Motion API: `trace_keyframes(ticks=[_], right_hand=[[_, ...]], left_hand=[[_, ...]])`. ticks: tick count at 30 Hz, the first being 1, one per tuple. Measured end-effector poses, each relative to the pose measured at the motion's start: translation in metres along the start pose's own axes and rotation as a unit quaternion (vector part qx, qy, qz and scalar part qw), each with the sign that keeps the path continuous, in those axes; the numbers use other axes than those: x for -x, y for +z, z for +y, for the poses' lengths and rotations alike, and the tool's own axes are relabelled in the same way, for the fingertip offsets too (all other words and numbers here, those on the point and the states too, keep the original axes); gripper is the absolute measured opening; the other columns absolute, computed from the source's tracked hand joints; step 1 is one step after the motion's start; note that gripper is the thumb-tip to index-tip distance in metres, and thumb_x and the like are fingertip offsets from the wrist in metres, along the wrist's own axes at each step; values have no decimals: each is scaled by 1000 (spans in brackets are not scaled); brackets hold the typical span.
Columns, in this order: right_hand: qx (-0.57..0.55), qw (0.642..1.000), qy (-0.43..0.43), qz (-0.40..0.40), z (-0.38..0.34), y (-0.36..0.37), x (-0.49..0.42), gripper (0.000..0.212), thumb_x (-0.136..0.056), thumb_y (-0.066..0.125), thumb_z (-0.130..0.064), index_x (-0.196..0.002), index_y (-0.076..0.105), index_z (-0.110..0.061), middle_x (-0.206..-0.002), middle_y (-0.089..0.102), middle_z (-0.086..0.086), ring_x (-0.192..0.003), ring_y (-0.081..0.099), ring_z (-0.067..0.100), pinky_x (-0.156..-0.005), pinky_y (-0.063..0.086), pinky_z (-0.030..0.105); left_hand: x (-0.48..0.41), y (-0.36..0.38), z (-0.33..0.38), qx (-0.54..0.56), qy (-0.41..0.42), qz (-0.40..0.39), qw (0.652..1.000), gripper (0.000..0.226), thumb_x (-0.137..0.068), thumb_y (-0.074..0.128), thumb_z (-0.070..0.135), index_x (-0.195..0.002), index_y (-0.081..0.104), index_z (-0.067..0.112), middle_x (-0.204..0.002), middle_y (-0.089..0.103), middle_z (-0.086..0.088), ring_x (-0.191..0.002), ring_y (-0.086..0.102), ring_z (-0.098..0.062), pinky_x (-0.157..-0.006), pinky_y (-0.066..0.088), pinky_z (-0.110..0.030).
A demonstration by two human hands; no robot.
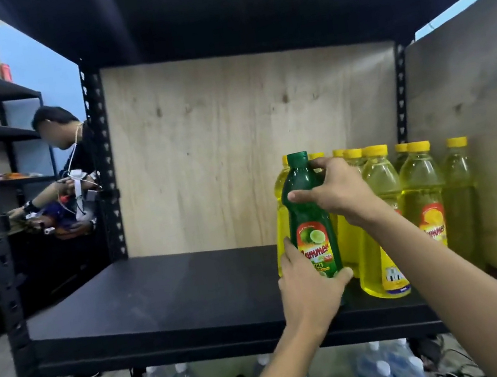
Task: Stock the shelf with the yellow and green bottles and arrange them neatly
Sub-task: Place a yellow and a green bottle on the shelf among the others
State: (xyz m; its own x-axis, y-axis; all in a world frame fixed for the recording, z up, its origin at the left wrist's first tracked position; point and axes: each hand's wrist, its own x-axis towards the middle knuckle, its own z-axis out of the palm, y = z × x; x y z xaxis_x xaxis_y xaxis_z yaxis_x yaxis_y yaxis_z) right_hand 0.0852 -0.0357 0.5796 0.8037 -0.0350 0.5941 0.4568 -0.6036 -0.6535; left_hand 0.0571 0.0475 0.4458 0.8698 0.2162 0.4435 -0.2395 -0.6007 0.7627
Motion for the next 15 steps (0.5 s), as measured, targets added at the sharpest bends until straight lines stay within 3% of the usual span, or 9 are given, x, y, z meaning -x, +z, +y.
trace_keyframes(ticks=[6, 10, 12, 15], right_hand=[[40, 997, -63, 0, -34, 22, 8, 76, -62, 90, -40, -127, 62, -13, -118, 71, 6, -105, 68, 23, -89, 57, 43], [-4, 994, -108, 17, -65, 47, 8, 77, -65, 88, -39, -131, 58, -16, -126, 67, 5, -115, 63, 22, -95, 54, 42], [-38, 990, -130, 27, -83, 64, 6, 74, -65, 89, -37, -130, 58, -17, -126, 66, 4, -117, 61, 20, -98, 51, 37], [-85, 985, -143, 36, -107, 100, -3, 71, -66, 88, -37, -128, 57, -18, -121, 66, 1, -108, 60, 14, -90, 48, 26]], left_hand=[[-7, -22, -10, 38, 3, 40, 998, 93, -75, 81, 45, -146, 27, 18, -129, 51, 3, -122, 53, -18, -101, 42, -33], [-25, -61, -29, 37, 30, 84, 995, 94, -75, 81, 43, -147, 25, 20, -136, 49, 5, -125, 52, -18, -103, 41, -33], [-41, -84, -42, 21, 47, 108, 993, 96, -76, 80, 43, -148, 22, 21, -140, 47, 5, -126, 52, -20, -104, 41, -37], [-71, -119, -68, -29, 63, 143, 987, 97, -78, 79, 42, -150, 18, 18, -143, 45, 2, -126, 52, -22, -102, 44, -40]])
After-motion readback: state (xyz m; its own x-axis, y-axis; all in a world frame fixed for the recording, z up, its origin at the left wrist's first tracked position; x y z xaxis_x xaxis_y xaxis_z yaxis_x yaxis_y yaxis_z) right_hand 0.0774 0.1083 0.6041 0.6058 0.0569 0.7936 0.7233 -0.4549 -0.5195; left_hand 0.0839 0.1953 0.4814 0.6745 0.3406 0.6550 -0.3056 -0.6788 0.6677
